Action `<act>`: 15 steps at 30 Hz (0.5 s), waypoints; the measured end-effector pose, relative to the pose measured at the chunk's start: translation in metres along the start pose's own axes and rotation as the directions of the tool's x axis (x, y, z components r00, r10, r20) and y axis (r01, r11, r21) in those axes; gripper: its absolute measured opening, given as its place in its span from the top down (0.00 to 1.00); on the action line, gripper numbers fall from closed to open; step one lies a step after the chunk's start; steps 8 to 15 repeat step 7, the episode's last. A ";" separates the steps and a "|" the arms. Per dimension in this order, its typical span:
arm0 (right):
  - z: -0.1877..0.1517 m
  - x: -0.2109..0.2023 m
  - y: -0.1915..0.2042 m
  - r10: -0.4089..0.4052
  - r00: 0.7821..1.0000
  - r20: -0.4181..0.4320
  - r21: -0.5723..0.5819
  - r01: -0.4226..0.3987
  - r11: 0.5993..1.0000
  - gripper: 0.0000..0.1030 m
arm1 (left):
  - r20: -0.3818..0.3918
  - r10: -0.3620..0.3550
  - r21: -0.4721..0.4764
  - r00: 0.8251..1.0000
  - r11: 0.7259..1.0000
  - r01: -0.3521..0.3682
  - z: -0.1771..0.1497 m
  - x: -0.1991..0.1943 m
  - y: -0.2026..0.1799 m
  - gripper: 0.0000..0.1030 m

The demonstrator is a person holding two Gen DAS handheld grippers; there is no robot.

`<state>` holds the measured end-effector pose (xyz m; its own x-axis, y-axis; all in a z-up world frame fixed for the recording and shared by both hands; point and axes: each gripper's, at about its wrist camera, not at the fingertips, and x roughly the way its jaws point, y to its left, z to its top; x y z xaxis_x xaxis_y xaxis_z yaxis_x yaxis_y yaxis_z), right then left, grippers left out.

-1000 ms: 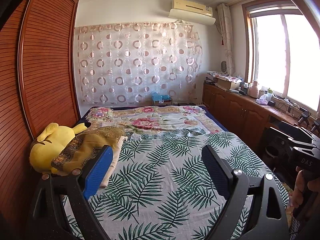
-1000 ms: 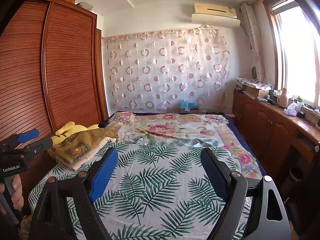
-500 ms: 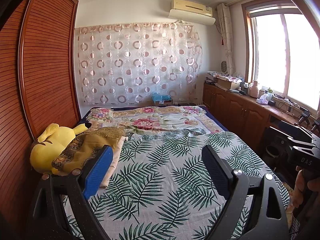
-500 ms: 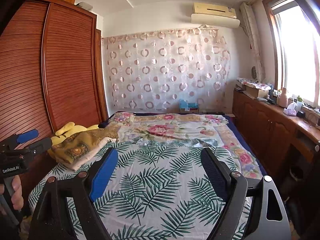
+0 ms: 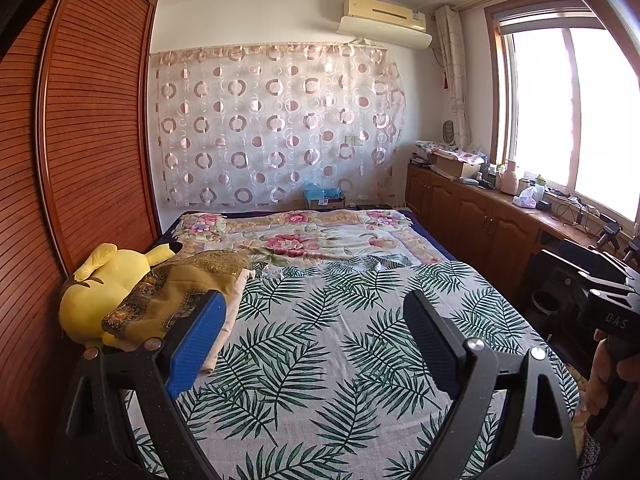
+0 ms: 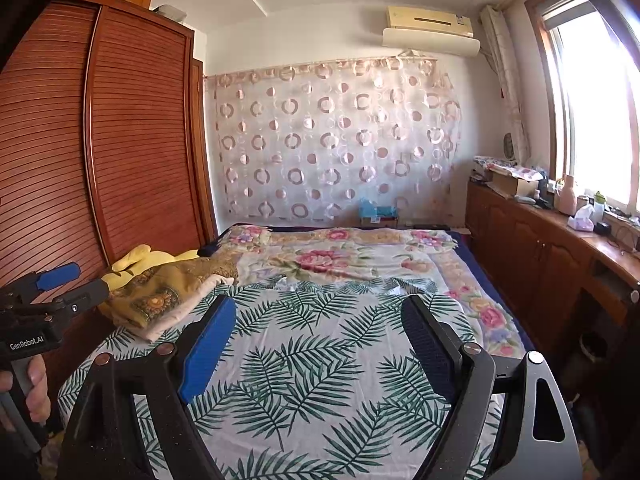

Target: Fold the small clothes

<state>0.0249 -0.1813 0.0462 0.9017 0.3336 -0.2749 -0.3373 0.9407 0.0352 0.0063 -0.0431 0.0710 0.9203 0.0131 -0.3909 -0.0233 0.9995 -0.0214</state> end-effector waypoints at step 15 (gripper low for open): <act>0.000 0.001 -0.002 0.002 1.000 0.000 0.001 -0.002 1.000 0.16 | -0.001 -0.001 0.001 1.000 1.000 0.001 0.000 0.001 0.000 0.12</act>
